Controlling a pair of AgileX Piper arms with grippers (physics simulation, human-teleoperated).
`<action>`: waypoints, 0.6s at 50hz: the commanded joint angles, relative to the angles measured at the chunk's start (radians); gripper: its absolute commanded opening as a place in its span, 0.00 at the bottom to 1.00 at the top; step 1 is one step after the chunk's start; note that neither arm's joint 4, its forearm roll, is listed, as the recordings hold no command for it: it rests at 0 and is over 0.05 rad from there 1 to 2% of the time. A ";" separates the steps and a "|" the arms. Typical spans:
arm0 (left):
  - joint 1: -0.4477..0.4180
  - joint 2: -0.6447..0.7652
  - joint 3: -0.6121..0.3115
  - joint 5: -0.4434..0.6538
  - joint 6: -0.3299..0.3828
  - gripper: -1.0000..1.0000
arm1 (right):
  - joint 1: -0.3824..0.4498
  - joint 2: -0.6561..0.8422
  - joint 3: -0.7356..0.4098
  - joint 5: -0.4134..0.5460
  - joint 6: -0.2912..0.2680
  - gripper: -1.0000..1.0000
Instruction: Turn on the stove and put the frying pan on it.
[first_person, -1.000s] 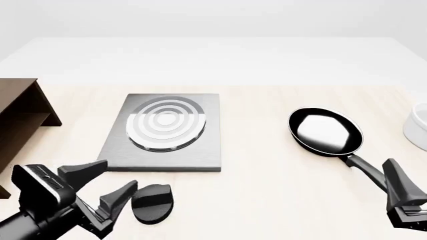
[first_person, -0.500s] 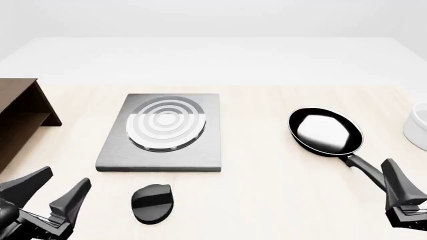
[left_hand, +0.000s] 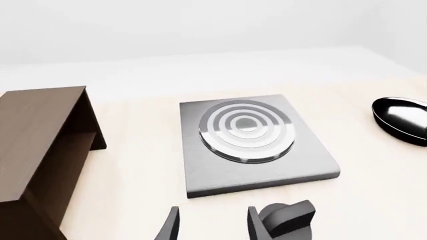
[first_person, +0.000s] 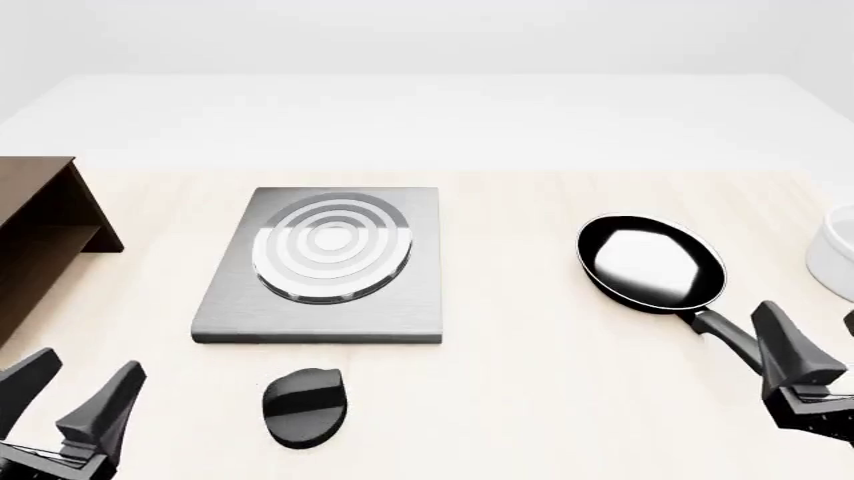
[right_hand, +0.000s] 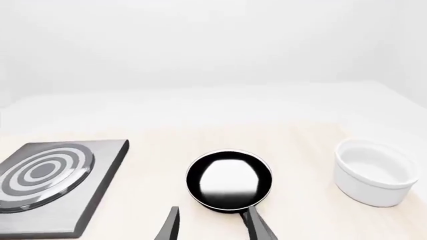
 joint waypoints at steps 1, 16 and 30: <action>0.006 -0.019 0.001 0.014 -0.018 1.00 | -0.011 0.090 -0.054 0.019 0.034 1.00; 0.006 -0.022 0.001 0.009 -0.033 1.00 | -0.043 0.238 -0.193 0.109 0.003 1.00; 0.003 -0.023 0.001 0.009 -0.049 1.00 | -0.132 0.336 -0.299 0.173 -0.053 1.00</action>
